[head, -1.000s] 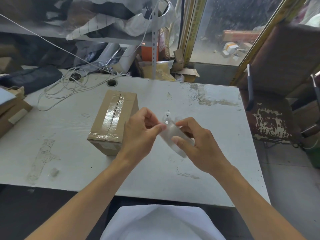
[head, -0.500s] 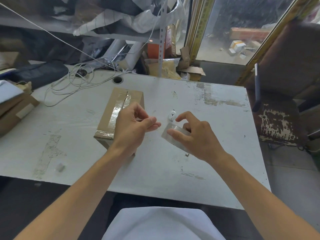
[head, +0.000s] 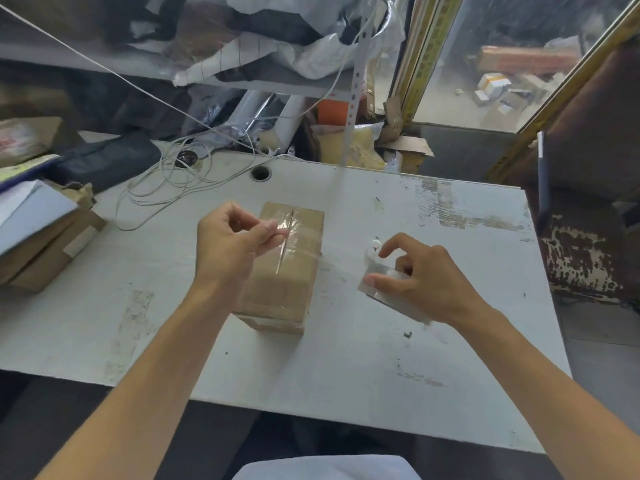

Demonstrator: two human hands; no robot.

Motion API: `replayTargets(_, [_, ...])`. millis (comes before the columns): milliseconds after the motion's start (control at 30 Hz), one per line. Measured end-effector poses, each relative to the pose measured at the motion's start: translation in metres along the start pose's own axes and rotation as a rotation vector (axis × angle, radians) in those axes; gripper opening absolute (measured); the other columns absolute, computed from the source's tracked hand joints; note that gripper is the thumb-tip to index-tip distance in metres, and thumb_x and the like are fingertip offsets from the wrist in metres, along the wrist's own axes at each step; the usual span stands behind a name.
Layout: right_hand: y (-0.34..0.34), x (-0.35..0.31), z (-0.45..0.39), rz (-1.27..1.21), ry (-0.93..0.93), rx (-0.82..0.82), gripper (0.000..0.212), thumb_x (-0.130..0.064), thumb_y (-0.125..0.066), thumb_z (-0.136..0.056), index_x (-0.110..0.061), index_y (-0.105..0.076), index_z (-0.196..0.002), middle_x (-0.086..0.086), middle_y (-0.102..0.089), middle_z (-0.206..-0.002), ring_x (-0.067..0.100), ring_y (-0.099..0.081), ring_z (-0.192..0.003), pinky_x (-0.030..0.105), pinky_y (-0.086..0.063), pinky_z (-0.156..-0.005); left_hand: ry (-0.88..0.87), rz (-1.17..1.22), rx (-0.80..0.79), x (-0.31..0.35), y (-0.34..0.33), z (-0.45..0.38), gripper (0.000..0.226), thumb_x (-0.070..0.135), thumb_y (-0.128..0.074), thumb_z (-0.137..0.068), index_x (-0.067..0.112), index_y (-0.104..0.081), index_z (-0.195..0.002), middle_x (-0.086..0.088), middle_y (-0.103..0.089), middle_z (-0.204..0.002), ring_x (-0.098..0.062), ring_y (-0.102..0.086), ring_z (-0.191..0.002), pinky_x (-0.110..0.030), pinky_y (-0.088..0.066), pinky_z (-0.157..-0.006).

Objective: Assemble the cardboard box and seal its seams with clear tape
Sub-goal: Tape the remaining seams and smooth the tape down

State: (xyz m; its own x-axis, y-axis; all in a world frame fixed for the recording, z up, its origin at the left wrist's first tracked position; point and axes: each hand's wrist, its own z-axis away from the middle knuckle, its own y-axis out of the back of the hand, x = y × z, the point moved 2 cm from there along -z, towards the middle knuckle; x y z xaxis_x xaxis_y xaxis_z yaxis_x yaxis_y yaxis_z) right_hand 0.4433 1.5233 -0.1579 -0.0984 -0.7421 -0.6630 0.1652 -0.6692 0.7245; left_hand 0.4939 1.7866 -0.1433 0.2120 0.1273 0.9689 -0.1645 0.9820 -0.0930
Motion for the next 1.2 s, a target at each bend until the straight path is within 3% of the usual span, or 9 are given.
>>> replayTargets(100, [-0.003,-0.009,-0.018,-0.053,-0.039,-0.038,0.034,-0.056,-0.071,-0.077,-0.031,-0.058,-0.096,-0.004,-0.054,-0.056,0.008,-0.043,-0.052,0.024,-0.036,-0.054,0.082,0.053,0.016,-0.003,0.008,-0.022,0.024,-0.010,-0.068,-0.085,0.005,-0.052,-0.074,-0.020,-0.063,-0.076,-0.035,-0.074,-0.083,-0.032,-0.060,-0.077])
replayTargets(233, [-0.006,-0.016,-0.047,-0.057,-0.117,0.025,0.022,-0.049,-0.068,-0.084,-0.030,-0.062,-0.092,-0.007,-0.046,-0.055,0.004,-0.044,-0.052,0.025,-0.036,-0.055,0.166,0.071,-0.004,-0.007,0.021,-0.054,0.023,-0.010,-0.068,-0.085,0.004,-0.053,-0.075,-0.014,-0.067,-0.070,-0.033,-0.075,-0.083,-0.030,-0.059,-0.073])
replayTargets(400, [-0.018,-0.024,-0.084,0.008,-0.183,0.146,0.031,-0.054,-0.074,-0.076,-0.027,-0.063,-0.084,-0.005,-0.055,-0.062,0.011,-0.053,-0.061,0.026,-0.040,-0.054,0.164,-0.022,0.040,-0.017,0.036,-0.089,0.019,-0.004,-0.076,-0.080,0.002,-0.059,-0.075,-0.014,-0.066,-0.072,-0.024,-0.073,-0.072,-0.028,-0.060,-0.071])
replayTargets(700, [-0.027,-0.022,-0.125,0.137,-0.249,0.142,0.043,-0.063,-0.074,-0.068,-0.028,-0.061,-0.088,-0.004,-0.063,-0.066,0.016,-0.063,-0.079,0.039,-0.053,-0.072,0.193,-0.023,0.090,-0.041,0.040,-0.121,0.021,-0.002,-0.078,-0.080,0.002,-0.059,-0.072,-0.011,-0.061,-0.067,-0.022,-0.071,-0.066,-0.026,-0.058,-0.070])
replayTargets(1200, [-0.035,-0.012,-0.135,0.158,-0.281,0.142,0.048,-0.067,-0.073,-0.069,-0.028,-0.063,-0.096,-0.006,-0.064,-0.069,0.012,-0.061,-0.075,0.036,-0.053,-0.068,0.111,-0.226,0.040,-0.048,0.044,-0.136,0.022,0.005,-0.083,-0.077,0.004,-0.062,-0.072,-0.015,-0.069,-0.070,-0.027,-0.074,-0.072,-0.034,-0.060,-0.073])
